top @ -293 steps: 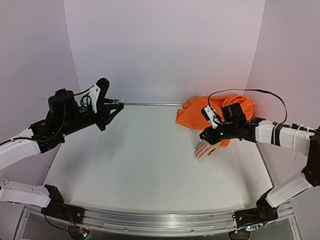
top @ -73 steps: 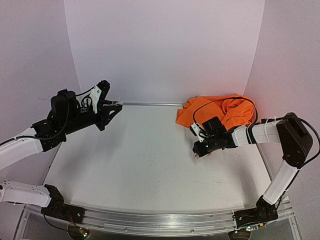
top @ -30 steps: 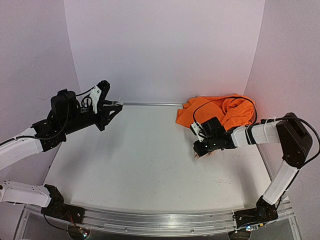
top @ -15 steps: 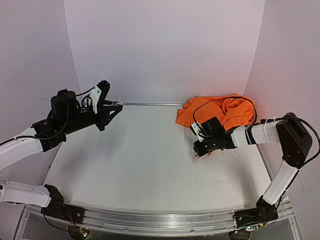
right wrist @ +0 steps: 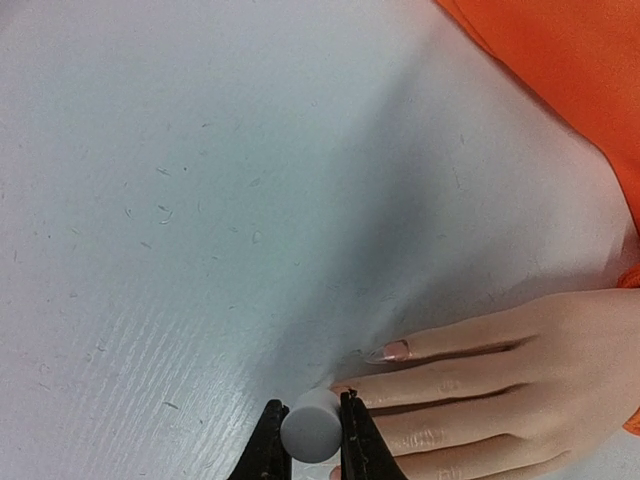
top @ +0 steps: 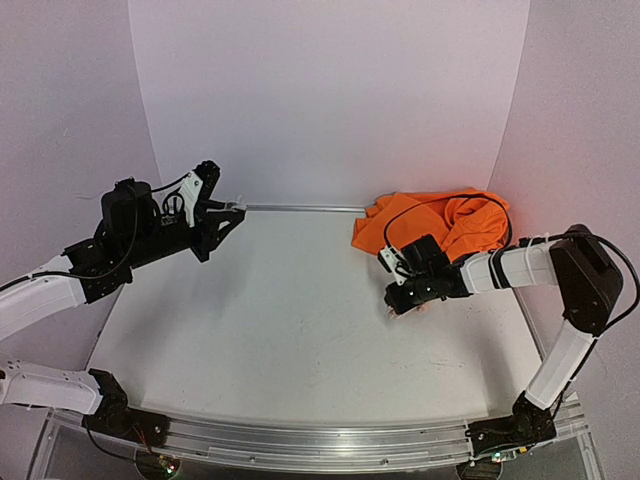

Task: Paint the nails

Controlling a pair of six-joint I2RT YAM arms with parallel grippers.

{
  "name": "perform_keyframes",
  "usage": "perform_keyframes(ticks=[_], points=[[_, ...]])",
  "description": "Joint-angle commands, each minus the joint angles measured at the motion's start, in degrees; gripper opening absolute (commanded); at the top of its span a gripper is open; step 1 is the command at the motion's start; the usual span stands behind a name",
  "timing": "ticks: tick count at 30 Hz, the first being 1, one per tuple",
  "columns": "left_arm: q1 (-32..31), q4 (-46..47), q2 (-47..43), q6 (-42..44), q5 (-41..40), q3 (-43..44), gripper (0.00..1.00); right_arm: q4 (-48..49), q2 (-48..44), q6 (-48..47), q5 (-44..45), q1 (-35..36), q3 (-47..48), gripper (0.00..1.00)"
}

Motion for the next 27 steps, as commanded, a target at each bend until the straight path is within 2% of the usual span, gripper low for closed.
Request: perform_keyframes(ticks=[1,11,19,27], points=[[0.3,1.8,-0.5,-0.6,0.7,0.6,0.0,-1.3,0.7,-0.3,-2.3,0.3,2.2,0.0],[0.3,1.8,-0.4,-0.5,0.7,0.7,0.0,-1.3,-0.4,-0.3,-4.9,0.3,1.7,0.0],[0.3,1.8,-0.5,-0.6,0.7,0.6,0.0,0.8,-4.9,1.2,4.5,0.3,-0.2,0.0],[0.3,1.8,-0.4,-0.6,0.7,0.6,0.0,-0.1,-3.0,0.8,4.0,0.3,0.3,0.0]])
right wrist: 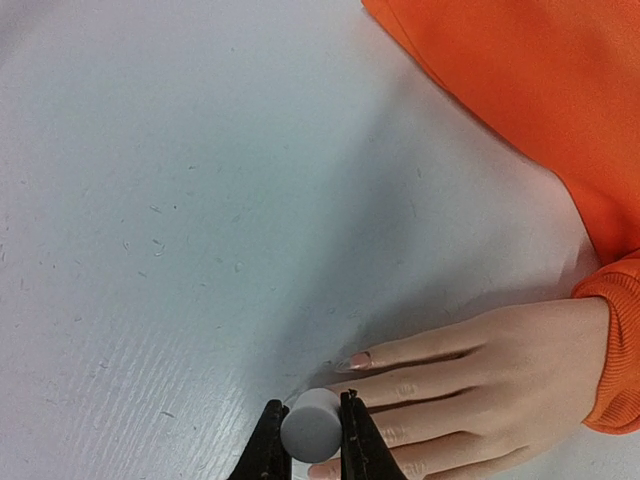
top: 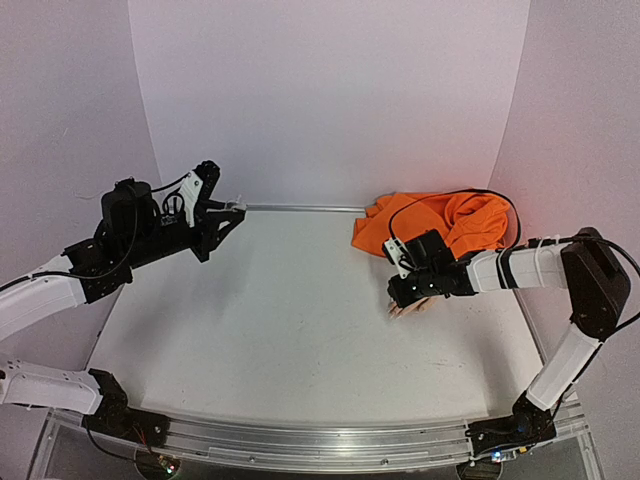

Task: Paint the nails

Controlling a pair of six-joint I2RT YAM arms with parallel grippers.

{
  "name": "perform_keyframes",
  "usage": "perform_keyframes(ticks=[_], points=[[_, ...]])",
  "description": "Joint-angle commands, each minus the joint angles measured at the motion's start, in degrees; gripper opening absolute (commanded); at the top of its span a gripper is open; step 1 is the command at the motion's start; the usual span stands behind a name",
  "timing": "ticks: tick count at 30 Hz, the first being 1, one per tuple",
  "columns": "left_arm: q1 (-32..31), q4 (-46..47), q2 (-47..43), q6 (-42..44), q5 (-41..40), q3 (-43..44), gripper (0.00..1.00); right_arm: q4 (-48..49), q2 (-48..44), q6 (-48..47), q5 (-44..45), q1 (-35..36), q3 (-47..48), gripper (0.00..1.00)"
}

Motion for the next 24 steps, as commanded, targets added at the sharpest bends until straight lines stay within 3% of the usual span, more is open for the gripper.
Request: perform_keyframes(ticks=[1,24], points=[[0.3,1.8,-0.4,-0.6,0.7,0.7,0.0,-0.9,0.3,0.3,0.7,0.4,0.7,0.0],[0.4,1.8,-0.5,-0.5,0.7,0.5,0.0,-1.5,3.0,-0.4,-0.2,0.3,1.9,0.0]])
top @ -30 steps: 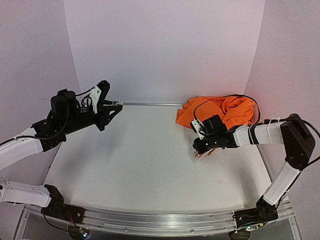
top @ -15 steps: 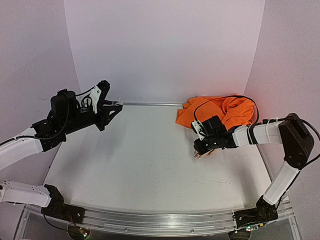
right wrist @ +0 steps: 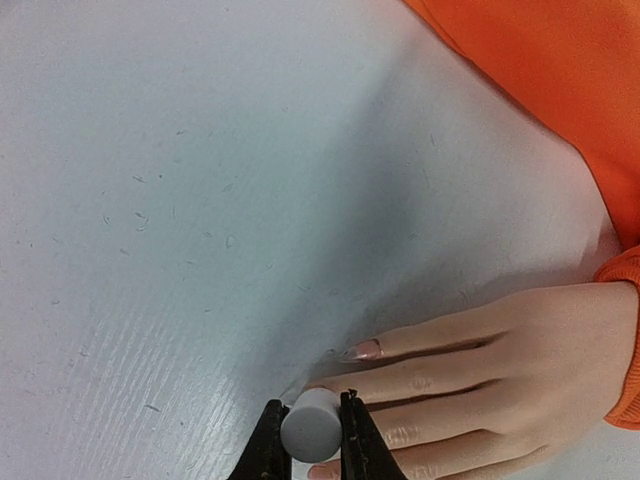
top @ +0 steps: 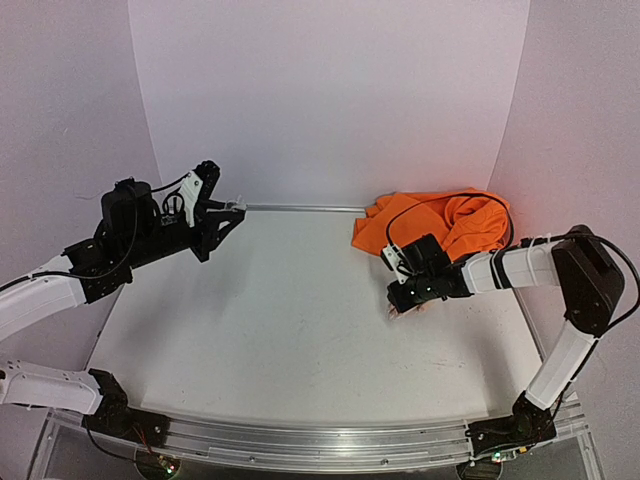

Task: Paint the nails

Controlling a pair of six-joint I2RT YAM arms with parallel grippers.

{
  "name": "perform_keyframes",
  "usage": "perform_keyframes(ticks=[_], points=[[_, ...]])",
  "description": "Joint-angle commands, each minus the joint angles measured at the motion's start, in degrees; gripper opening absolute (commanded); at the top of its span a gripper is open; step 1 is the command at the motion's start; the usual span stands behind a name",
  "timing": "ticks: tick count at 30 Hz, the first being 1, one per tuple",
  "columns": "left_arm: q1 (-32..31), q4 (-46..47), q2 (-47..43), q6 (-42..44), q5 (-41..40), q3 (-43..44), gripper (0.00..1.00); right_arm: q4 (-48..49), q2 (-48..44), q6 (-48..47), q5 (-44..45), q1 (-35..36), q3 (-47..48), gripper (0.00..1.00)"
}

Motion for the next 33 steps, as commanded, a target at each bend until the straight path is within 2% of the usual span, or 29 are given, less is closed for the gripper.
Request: perform_keyframes(ticks=[1,33], points=[[0.3,1.8,-0.6,-0.5,0.6,0.5,0.0,-0.9,0.7,-0.3,-0.3,0.3,2.0,0.0],[0.3,1.7,-0.6,-0.5,0.7,0.6,0.0,-1.1,0.8,-1.0,-6.6,0.3,2.6,0.0]])
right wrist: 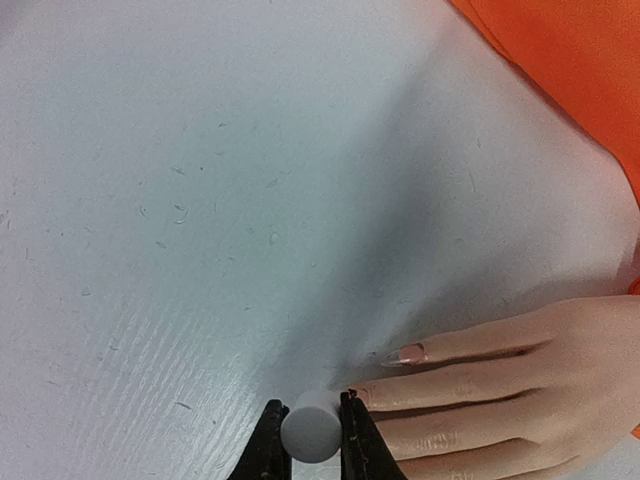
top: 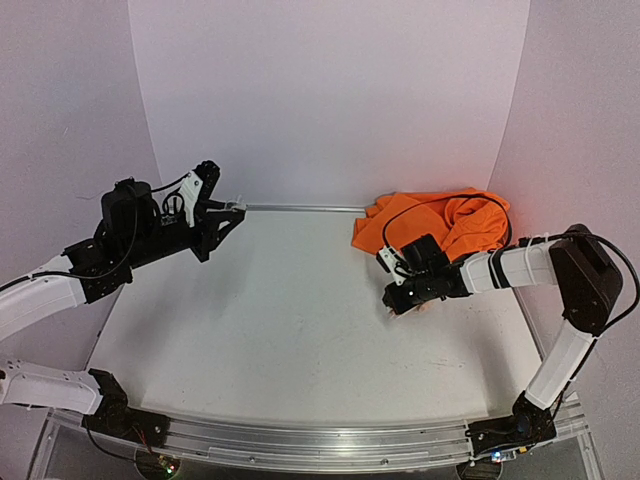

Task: Paint the nails

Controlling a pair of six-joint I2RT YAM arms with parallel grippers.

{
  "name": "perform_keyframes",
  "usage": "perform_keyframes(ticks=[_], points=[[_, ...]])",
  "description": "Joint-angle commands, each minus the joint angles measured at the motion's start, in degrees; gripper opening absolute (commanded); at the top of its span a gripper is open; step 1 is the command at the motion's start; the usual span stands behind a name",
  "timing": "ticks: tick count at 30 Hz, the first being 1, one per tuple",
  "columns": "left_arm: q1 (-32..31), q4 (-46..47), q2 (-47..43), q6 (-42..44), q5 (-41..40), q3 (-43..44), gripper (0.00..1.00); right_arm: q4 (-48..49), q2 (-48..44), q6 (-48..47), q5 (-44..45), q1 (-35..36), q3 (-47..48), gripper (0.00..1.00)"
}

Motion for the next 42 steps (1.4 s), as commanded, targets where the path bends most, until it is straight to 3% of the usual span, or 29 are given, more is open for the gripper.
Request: perform_keyframes(ticks=[1,5,9,42], points=[[0.3,1.7,-0.6,-0.5,0.7,0.6,0.0,-1.0,-0.2,-0.6,-2.6,0.3,2.2,0.0],[0.3,1.7,-0.7,-0.5,0.7,0.6,0.0,-0.3,-2.7,-0.2,-2.2,0.3,1.2,0.0],[0.3,1.8,-0.7,-0.6,0.8,0.6,0.0,0.6,-5.9,0.8,4.2,0.3,-0.3,0.0],[0.4,1.8,-0.4,-0.8,1.1,0.6,0.0,-0.4,-0.2,0.2,4.8,0.3,1.9,0.0]])
